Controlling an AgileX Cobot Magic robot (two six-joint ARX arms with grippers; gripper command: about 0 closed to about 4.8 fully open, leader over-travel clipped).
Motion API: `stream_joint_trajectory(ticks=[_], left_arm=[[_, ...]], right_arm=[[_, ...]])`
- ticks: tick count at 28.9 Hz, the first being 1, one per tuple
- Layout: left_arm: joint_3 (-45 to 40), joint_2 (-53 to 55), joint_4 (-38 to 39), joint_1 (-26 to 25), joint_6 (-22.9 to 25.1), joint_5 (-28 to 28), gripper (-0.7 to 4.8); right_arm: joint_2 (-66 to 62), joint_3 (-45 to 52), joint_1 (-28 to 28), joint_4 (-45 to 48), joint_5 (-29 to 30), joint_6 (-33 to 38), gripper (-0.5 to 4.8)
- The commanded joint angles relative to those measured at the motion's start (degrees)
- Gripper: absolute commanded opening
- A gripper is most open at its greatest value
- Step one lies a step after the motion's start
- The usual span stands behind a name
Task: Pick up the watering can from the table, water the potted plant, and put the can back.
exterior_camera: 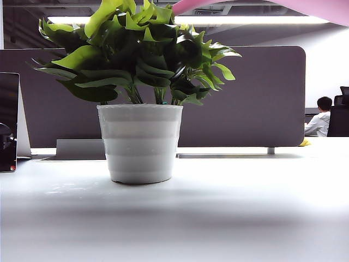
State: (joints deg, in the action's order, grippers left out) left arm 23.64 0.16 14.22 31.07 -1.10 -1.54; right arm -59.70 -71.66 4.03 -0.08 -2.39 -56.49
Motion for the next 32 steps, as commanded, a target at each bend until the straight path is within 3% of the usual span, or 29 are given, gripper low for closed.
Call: stream_joint_trajectory(ticks=[1, 20, 32], left_arm=[[0.24, 0.09, -0.46, -0.09, 0.04, 0.24, -0.05], [0.24, 0.09, -0.46, -0.09, 0.04, 0.26, -0.05], [0.22, 0.09, -0.46, -0.09, 0.04, 0.24, -0.05]], right_arm=[[0.48, -0.76, 0.09, 4.61, -0.33, 0.52, -0.06], [2.78, -0.72, -0.13, -3.41, -3.93, 10.14, -0.06], [4.26, -0.55, -4.37, -13.75, -1.44, 25.75, -0.06]])
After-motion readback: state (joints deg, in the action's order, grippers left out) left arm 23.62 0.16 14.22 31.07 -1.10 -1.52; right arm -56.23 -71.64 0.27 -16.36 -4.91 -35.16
